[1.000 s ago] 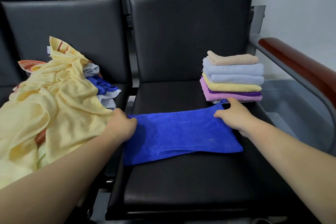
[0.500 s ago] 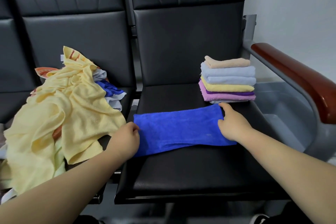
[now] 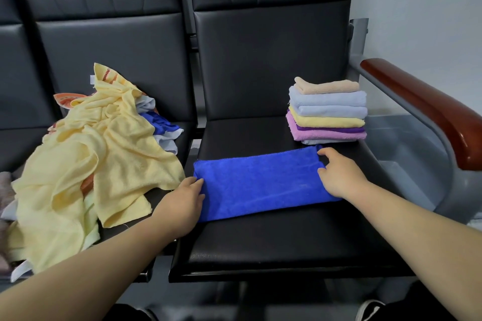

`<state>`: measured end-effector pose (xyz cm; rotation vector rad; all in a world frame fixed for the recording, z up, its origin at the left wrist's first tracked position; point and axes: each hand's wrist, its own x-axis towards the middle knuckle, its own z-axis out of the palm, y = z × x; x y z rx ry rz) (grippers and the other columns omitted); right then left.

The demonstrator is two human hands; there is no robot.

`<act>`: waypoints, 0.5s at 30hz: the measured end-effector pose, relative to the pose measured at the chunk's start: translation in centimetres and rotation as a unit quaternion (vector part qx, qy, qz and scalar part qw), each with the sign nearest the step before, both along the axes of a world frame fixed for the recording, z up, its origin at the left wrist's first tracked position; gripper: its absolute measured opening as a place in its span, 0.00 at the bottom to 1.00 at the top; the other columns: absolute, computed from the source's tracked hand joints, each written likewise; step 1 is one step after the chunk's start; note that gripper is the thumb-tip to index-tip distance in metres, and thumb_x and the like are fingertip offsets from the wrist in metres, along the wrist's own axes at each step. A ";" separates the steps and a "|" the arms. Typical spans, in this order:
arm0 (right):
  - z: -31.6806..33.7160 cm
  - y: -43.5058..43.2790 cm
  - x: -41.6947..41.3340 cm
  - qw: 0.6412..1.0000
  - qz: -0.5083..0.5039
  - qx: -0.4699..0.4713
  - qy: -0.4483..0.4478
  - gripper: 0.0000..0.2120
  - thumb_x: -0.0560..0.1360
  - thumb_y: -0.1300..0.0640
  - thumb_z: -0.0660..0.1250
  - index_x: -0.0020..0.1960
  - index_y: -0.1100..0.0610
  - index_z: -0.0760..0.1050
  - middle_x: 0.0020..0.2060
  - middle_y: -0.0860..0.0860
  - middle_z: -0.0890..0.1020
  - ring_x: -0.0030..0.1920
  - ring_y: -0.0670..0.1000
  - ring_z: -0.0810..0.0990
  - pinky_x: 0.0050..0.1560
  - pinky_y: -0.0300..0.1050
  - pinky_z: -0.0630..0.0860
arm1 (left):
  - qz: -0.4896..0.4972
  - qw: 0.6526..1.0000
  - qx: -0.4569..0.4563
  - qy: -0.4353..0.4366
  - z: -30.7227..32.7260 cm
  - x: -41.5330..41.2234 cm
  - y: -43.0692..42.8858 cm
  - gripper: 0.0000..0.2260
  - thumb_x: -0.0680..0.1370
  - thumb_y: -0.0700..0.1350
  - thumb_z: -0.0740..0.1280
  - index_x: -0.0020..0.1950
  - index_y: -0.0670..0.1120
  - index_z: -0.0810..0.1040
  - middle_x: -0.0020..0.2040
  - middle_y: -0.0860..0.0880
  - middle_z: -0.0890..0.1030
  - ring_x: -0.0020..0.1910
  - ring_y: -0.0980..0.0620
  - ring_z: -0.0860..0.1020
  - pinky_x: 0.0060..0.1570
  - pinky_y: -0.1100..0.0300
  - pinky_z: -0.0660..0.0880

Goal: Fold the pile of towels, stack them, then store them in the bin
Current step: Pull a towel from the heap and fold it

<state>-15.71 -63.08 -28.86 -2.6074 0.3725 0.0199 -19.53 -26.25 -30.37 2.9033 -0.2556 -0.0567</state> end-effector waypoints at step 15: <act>0.5 0.8 -0.6 0.993 0.027 -0.102 0.055 0.20 0.85 0.48 0.54 0.76 0.45 0.71 0.70 0.52 0.70 0.57 0.54 0.79 0.56 0.50 0.78 | 0.071 0.996 0.026 0.054 1.3 1.2 -0.1 0.19 0.83 0.55 0.57 0.68 0.47 0.74 0.74 0.47 0.66 0.61 0.46 0.78 0.60 0.52 0.74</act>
